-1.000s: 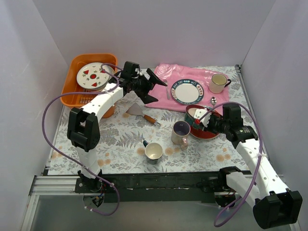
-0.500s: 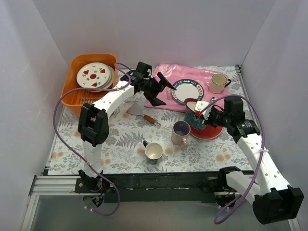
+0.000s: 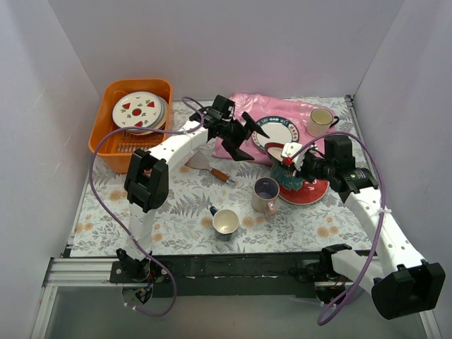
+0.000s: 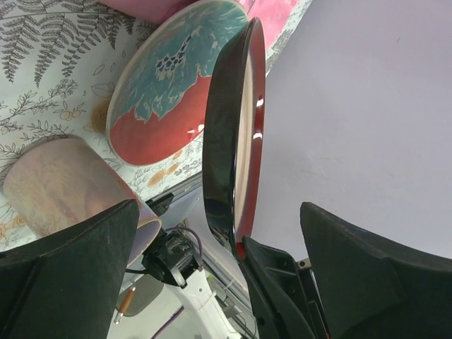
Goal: Place the mixed dishes into the plastic bin
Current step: Pick up the plate at the center of the board.
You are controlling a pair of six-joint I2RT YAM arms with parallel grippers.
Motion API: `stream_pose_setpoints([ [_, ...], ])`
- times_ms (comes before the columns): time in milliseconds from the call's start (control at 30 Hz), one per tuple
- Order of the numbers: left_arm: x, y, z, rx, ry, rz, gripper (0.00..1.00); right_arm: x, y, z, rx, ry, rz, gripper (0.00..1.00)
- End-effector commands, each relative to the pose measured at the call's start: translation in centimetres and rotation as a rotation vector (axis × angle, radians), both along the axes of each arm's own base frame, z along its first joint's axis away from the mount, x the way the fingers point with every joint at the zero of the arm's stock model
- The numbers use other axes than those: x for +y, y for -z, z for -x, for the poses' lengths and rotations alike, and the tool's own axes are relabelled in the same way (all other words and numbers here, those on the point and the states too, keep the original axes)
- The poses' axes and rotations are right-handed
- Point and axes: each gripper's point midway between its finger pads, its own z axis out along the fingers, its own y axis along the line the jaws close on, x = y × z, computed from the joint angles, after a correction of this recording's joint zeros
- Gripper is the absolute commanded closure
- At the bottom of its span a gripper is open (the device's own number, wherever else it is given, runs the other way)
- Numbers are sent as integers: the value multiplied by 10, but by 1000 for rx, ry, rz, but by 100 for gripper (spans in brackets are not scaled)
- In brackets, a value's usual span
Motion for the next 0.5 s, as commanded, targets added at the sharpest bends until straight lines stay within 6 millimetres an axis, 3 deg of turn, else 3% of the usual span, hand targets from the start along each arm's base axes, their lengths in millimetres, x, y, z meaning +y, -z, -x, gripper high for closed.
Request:
stream_pose_setpoints([
  [0, -11, -23, 8, 5, 18, 51, 2, 23, -86, -29, -306, -70, -80, 99],
  [367, -19, -19, 17, 16, 35, 46, 2, 44, -93, -34, -320, -113, -95, 99],
  [467, -19, -17, 19, 25, 39, 56, 13, 47, -94, -36, -322, -116, -95, 99],
])
